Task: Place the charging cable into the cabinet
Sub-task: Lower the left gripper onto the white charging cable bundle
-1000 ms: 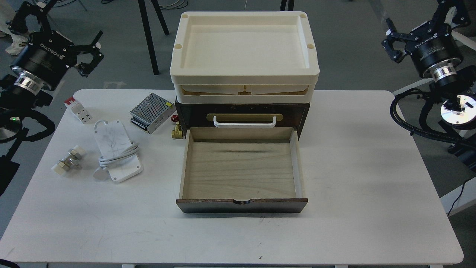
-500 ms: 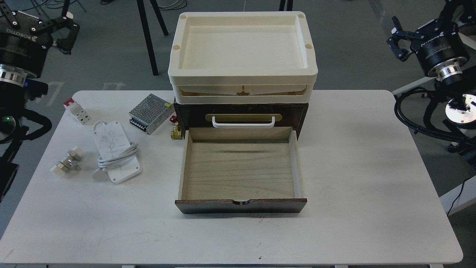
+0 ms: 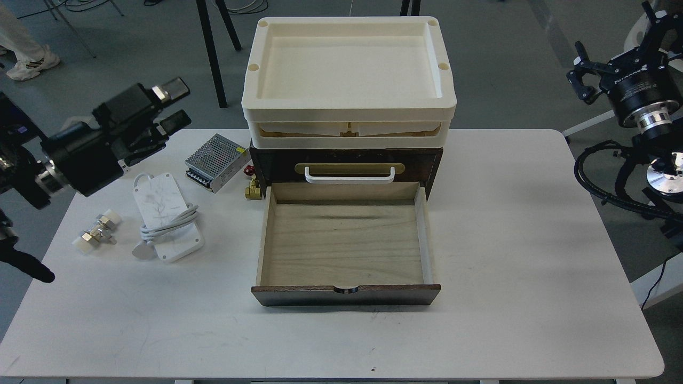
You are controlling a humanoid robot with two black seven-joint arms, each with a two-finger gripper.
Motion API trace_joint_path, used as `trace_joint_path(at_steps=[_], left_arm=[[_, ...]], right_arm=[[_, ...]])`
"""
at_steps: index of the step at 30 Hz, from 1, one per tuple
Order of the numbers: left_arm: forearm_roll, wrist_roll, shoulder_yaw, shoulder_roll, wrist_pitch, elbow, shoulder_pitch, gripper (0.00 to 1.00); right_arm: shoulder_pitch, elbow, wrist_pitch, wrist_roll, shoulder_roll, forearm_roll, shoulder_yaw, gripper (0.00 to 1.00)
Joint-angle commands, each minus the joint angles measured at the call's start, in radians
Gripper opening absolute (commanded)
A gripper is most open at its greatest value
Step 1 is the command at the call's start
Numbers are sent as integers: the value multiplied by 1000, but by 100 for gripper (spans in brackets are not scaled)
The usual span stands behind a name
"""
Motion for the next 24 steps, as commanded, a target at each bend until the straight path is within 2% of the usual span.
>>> trace_joint_path(at_steps=[1,4,11,22,24], left_arm=[[904,-72,95,2,95,107,10,100],[923,-72,180,5,163,194,-3,100],[923,-72,238,-58,287,391,-46,99],[923,-72,392,-131,352,587,-145,96],[923,-72,406,-156,387,624,-161,95]], right_arm=[[-9,0,0,0,-12,0,2,100],[-16,0,0,0,-21,0,2,100],[-38,0,0,0,-29,0,15,100],[-64,-1,0,0,-34,0,28,100],[-67,-1,0,0,-35,0,37,100]])
